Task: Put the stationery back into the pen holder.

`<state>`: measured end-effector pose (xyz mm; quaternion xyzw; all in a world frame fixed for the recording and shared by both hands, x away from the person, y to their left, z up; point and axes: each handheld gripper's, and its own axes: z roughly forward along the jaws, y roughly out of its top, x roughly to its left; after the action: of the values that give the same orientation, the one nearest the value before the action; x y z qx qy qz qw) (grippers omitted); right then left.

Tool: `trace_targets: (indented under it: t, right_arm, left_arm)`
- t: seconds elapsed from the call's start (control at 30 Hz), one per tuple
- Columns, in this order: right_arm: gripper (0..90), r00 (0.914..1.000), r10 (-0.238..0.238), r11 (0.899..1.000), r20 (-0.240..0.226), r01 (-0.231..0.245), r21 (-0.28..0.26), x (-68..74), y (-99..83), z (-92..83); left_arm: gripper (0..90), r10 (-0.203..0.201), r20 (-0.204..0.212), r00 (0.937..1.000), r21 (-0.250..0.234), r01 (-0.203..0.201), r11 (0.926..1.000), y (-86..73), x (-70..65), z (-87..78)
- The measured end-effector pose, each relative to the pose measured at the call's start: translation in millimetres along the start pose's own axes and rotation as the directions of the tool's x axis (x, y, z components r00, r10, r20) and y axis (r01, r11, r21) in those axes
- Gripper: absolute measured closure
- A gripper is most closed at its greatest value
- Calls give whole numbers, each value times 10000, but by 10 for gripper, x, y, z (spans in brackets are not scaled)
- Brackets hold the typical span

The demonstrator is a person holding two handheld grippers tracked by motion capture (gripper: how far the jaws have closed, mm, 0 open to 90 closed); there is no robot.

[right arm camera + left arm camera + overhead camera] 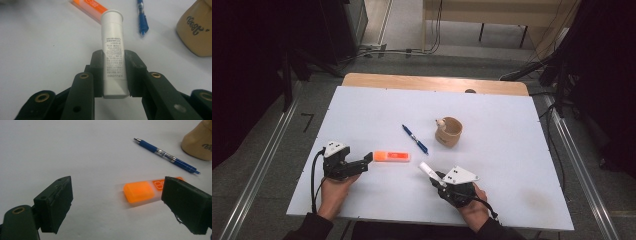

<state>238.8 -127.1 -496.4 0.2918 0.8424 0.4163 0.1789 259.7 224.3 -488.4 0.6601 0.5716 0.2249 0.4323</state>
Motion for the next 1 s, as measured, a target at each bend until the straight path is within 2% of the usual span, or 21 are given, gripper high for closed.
trace_targets:
  t: [0.23,0.43,0.63,0.83,1.0]
  right_arm:
    - [687,9997,159,9996,167,-155,-252,-71,51,-34]
    - [687,9994,113,9988,341,-96,-480,-132,90,-55]
    - [687,9987,171,9977,480,-139,-662,-190,130,-59]
    - [687,9987,63,9962,511,-19,-872,-201,179,-53]
    - [687,9982,59,9948,594,1,-1016,-223,209,-48]
  left_arm:
    - [109,192,465,9987,-196,-183,9996,69,-187,47]
    - [109,376,756,9964,-314,-353,9989,114,-323,72]
    - [110,448,1089,9930,-431,-403,9983,157,-422,96]
    - [117,468,1400,9890,-281,-433,9987,198,-519,143]
    - [121,503,1583,9861,-355,-452,9983,232,-592,164]
